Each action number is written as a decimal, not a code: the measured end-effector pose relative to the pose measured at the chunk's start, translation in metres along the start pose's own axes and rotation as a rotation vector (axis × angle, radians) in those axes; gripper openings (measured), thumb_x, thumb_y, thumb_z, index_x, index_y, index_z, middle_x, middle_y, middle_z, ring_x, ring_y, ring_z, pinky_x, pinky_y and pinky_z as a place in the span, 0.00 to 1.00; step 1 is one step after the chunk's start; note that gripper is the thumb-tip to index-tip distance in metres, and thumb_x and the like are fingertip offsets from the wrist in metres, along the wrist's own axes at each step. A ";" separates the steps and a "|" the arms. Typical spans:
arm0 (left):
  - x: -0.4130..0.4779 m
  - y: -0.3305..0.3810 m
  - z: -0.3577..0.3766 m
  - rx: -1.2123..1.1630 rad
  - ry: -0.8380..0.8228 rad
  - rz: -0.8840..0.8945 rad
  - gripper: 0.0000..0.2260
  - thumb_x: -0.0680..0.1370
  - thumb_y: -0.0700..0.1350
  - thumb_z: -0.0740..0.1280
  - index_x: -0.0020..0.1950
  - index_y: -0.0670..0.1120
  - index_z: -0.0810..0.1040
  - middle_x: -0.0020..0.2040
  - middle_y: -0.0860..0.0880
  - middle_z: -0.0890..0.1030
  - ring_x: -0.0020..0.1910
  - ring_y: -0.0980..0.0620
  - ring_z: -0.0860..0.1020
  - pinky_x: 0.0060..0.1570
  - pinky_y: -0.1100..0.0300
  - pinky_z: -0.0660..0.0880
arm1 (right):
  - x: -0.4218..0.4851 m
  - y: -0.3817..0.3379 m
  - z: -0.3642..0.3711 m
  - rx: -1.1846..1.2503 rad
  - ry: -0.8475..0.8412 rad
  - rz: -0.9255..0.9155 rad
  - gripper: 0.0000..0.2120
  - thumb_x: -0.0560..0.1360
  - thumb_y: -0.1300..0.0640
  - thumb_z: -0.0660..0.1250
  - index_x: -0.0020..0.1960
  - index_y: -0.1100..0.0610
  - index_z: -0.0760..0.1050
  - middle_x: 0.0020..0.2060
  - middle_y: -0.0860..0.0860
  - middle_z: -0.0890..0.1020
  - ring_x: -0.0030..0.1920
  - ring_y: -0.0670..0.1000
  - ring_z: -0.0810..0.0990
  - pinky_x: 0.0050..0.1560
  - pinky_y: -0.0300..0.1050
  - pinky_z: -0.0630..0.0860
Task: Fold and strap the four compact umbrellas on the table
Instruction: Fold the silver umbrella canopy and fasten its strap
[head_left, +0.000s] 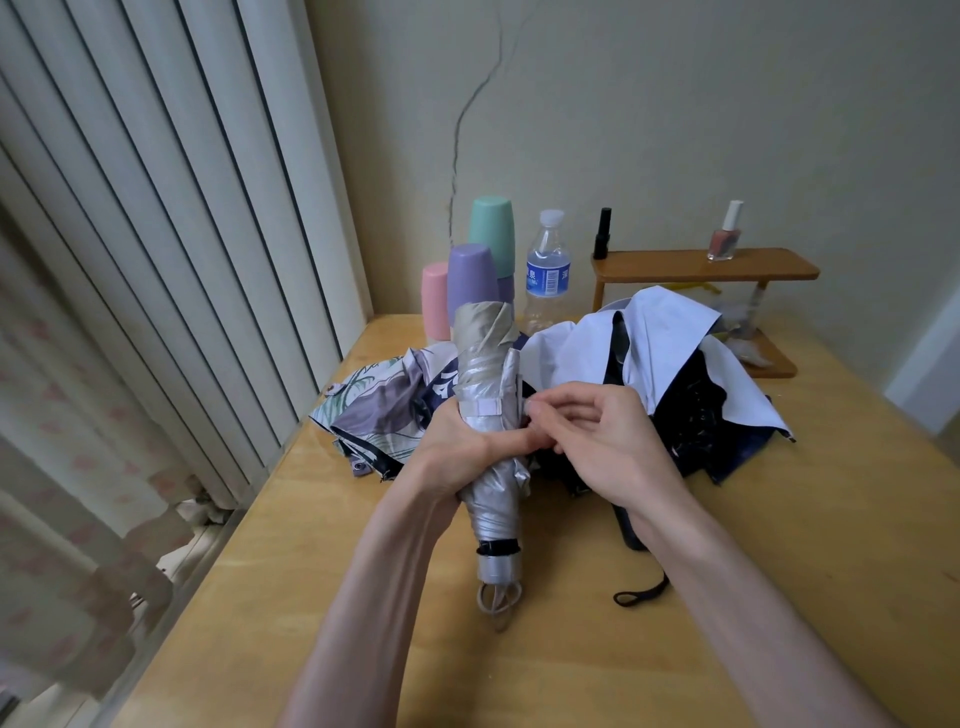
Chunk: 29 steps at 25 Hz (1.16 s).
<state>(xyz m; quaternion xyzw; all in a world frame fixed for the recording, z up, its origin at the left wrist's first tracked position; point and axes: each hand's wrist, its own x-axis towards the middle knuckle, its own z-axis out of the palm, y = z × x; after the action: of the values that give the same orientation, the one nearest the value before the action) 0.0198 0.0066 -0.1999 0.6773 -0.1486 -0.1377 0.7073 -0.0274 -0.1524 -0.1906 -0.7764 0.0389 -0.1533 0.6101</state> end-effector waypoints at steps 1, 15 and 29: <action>0.000 0.001 0.000 -0.010 0.005 -0.014 0.12 0.73 0.31 0.78 0.55 0.36 0.84 0.49 0.35 0.86 0.44 0.44 0.84 0.48 0.48 0.83 | 0.000 0.001 -0.001 0.003 0.013 -0.007 0.05 0.82 0.58 0.71 0.49 0.52 0.85 0.38 0.47 0.88 0.40 0.43 0.86 0.42 0.34 0.79; 0.004 -0.006 -0.005 0.177 0.324 0.003 0.06 0.76 0.33 0.74 0.49 0.41 0.80 0.42 0.41 0.86 0.40 0.47 0.83 0.43 0.51 0.81 | -0.006 -0.008 0.003 0.043 -0.088 -0.123 0.05 0.83 0.58 0.70 0.50 0.57 0.84 0.40 0.51 0.87 0.43 0.48 0.86 0.48 0.39 0.81; -0.015 0.010 -0.004 0.081 -0.098 0.153 0.12 0.82 0.33 0.69 0.65 0.43 0.79 0.50 0.47 0.88 0.49 0.49 0.87 0.47 0.58 0.83 | 0.000 -0.010 -0.012 0.116 -0.055 -0.073 0.03 0.81 0.58 0.72 0.51 0.56 0.84 0.44 0.49 0.89 0.47 0.48 0.88 0.53 0.40 0.84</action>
<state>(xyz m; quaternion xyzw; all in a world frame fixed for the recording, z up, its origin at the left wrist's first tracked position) 0.0076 0.0162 -0.1906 0.6846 -0.2398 -0.1104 0.6795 -0.0323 -0.1611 -0.1783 -0.7445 -0.0150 -0.1560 0.6490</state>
